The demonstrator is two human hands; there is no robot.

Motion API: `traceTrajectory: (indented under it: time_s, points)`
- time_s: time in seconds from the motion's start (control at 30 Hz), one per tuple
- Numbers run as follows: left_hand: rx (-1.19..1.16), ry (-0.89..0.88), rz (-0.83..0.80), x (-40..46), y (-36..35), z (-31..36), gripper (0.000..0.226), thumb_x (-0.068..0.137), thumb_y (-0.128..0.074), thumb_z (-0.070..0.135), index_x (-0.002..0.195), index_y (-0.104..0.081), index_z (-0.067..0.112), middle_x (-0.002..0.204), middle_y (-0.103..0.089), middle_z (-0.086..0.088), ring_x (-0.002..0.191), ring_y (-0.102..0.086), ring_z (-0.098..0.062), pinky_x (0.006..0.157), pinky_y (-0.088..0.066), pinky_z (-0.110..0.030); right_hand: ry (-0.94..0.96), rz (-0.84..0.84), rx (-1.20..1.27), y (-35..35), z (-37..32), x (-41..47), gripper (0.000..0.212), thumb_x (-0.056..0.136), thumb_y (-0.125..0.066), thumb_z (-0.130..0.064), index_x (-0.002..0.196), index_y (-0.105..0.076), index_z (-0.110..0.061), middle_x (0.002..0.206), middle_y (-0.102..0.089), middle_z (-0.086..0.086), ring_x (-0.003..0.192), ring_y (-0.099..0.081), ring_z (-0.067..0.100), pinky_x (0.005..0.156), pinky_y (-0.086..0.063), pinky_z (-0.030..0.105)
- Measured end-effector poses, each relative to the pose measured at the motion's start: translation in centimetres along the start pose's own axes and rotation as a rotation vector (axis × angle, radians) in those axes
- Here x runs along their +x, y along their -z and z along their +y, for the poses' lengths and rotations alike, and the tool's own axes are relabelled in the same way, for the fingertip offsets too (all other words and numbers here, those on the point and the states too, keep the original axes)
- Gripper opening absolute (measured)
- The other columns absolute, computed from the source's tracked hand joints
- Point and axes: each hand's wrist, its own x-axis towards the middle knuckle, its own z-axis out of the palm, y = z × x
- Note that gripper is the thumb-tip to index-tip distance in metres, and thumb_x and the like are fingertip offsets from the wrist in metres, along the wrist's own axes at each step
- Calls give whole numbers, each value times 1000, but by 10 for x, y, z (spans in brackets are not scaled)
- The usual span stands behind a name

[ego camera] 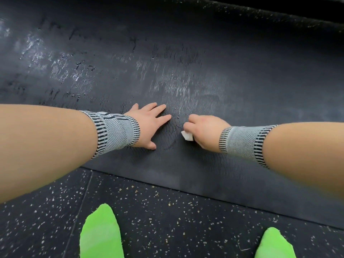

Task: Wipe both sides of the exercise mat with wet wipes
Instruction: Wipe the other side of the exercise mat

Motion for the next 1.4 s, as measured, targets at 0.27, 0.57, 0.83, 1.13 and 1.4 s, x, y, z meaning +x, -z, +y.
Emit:
traceTrajectory:
  time_s: [0.27, 0.57, 0.83, 1.13, 1.4]
  points:
    - [-20, 21, -7, -2, -3, -4, 107, 81, -65, 62, 156, 4, 29, 163, 14, 0, 151, 5, -24, 117, -19, -58, 469, -135, 76, -16, -80, -33, 27, 94, -45, -13, 121, -46, -16, 117, -41, 6, 101, -47, 25, 70, -40, 35]
    - [-52, 12, -6, -3, -4, -8, 105, 83, -65, 60, 156, 5, 30, 163, 14, 0, 151, 6, -23, 118, -19, -54, -56, 28, 7, 10, 3, 11, 29, 90, -51, -13, 118, -47, -17, 114, -43, 4, 96, -54, 26, 70, -41, 35]
    - [-75, 27, 12, 0, -5, -15, 112, 79, -66, 65, 155, 7, 30, 162, 18, 0, 150, 10, -24, 119, -17, -55, 497, -130, 48, -9, -83, -22, 27, 95, -44, -13, 121, -47, -14, 120, -41, 7, 103, -46, 24, 69, -36, 33]
    - [-98, 26, 80, 9, -6, -18, 81, 94, -48, 57, 156, -4, 28, 164, 6, -1, 151, 4, -25, 118, -21, -53, -63, 89, 48, 14, 23, 29, 31, 91, -50, -12, 121, -48, -18, 115, -45, 4, 101, -53, 26, 80, -46, 36]
    - [-208, -3, 247, 21, 2, -21, 55, 94, -56, 45, 142, -40, 24, 145, -32, -4, 141, -24, -23, 112, -33, -44, 364, 208, 110, -19, -26, -3, 36, 47, -86, -13, 73, -60, -18, 72, -53, 1, 57, -56, 20, 44, -36, 20]
